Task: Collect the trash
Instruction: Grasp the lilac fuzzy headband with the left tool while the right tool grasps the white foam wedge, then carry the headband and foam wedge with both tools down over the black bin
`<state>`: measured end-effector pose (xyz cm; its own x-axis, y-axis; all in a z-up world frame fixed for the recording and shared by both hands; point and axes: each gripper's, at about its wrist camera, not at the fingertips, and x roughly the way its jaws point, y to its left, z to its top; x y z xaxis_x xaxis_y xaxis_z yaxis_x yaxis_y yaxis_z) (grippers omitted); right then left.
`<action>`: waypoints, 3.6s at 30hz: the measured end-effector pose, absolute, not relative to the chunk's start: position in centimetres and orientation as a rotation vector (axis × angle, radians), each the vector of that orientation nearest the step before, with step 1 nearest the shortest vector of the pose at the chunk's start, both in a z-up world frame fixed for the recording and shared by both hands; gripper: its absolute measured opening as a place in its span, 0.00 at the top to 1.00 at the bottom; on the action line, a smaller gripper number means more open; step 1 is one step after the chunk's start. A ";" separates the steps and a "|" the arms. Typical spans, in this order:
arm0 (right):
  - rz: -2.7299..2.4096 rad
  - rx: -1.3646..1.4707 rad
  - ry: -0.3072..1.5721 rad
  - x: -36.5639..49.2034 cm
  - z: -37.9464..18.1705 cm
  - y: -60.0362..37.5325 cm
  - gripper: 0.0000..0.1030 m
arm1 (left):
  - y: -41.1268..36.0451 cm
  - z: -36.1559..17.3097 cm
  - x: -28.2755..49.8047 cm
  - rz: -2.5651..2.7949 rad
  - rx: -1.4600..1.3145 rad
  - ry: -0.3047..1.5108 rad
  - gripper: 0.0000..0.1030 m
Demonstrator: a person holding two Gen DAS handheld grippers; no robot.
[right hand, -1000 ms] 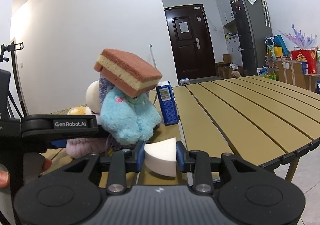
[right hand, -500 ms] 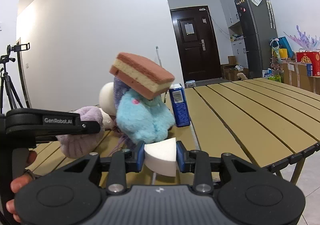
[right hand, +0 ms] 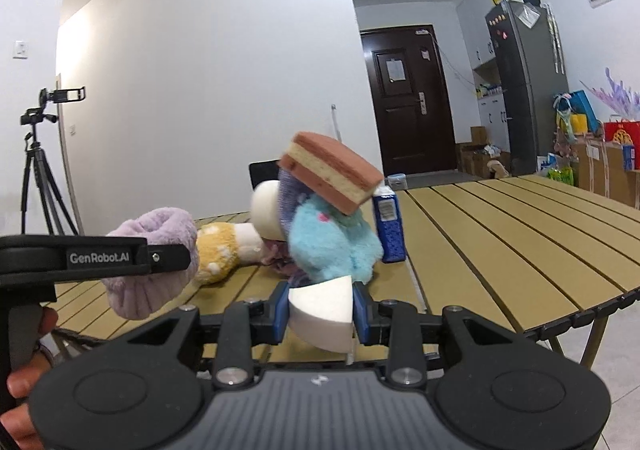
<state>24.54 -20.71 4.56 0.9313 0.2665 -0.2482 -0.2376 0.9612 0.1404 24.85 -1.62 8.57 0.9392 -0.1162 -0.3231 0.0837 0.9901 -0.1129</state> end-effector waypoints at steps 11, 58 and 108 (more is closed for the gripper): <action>0.277 0.133 0.301 20.4 4.1 -20.1 0.70 | 0.5 7.8 19.3 -0.080 -0.113 0.359 0.68; 0.231 0.013 0.853 14.8 -8.8 -18.4 0.70 | 6.9 -3.1 14.6 0.092 -0.123 0.760 0.68; 0.268 0.009 1.057 28.1 -14.2 -10.9 0.71 | 12.3 -6.3 19.1 0.197 -0.236 0.873 0.70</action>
